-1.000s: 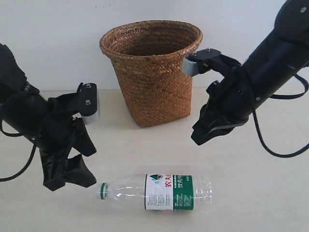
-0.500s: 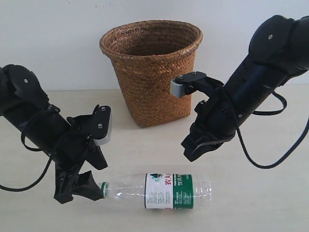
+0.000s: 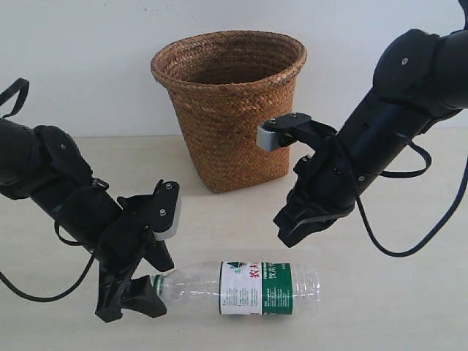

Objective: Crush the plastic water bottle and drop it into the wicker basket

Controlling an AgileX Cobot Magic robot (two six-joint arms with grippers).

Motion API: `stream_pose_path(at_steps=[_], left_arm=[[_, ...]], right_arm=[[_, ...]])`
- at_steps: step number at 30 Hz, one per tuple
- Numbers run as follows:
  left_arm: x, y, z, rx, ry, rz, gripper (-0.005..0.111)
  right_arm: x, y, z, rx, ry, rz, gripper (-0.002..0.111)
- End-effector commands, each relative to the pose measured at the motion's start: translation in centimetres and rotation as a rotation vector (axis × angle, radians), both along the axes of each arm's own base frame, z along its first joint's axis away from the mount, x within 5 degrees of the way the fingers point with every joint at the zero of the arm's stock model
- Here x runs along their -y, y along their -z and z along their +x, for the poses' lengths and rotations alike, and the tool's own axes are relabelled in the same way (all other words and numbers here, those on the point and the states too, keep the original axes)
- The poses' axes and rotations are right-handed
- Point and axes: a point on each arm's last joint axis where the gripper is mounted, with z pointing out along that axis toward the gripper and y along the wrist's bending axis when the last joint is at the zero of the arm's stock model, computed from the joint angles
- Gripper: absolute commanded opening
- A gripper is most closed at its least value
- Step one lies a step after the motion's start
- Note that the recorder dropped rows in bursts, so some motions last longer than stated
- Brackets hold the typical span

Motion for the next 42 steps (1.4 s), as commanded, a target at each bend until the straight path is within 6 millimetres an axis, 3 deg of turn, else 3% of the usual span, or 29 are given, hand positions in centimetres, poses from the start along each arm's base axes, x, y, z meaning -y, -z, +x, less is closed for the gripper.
stream_pose_path(at_steps=[1, 10, 12, 18, 24, 36, 42], left_arm=[[0.2, 1.2, 0.5, 0.009, -0.015, 0.006, 0.064], [0.4, 2.2, 0.6, 0.007, -0.003, -0.007, 0.055], [0.4, 2.5, 0.6, 0.0, 0.0, -0.004, 0.047], [0.4, 2.9, 0.5, -0.015, 0.012, 0.004, 0.005], [0.4, 2.9, 0.4, -0.022, 0.015, 0.004, 0.004], [0.3, 3.0, 0.5, -0.023, -0.002, 0.015, 0.004], [0.3, 3.0, 0.5, -0.021, -0.002, 0.016, 0.004]], right_arm=[[-0.1, -0.1, 0.2, 0.014, 0.004, 0.005, 0.0], [-0.1, -0.1, 0.3, 0.023, 0.009, 0.007, 0.0], [-0.1, -0.1, 0.3, 0.024, 0.01, 0.007, 0.0], [-0.5, -0.4, 0.2, -0.007, 0.039, 0.059, 0.0], [-1.5, -0.5, 0.1, -0.059, 0.083, 0.16, 0.0], [-6.9, 4.2, 0.5, -0.164, 0.097, 0.118, 0.0], [-7.4, 5.5, 1.0, -0.217, 0.134, 0.103, 0.0]])
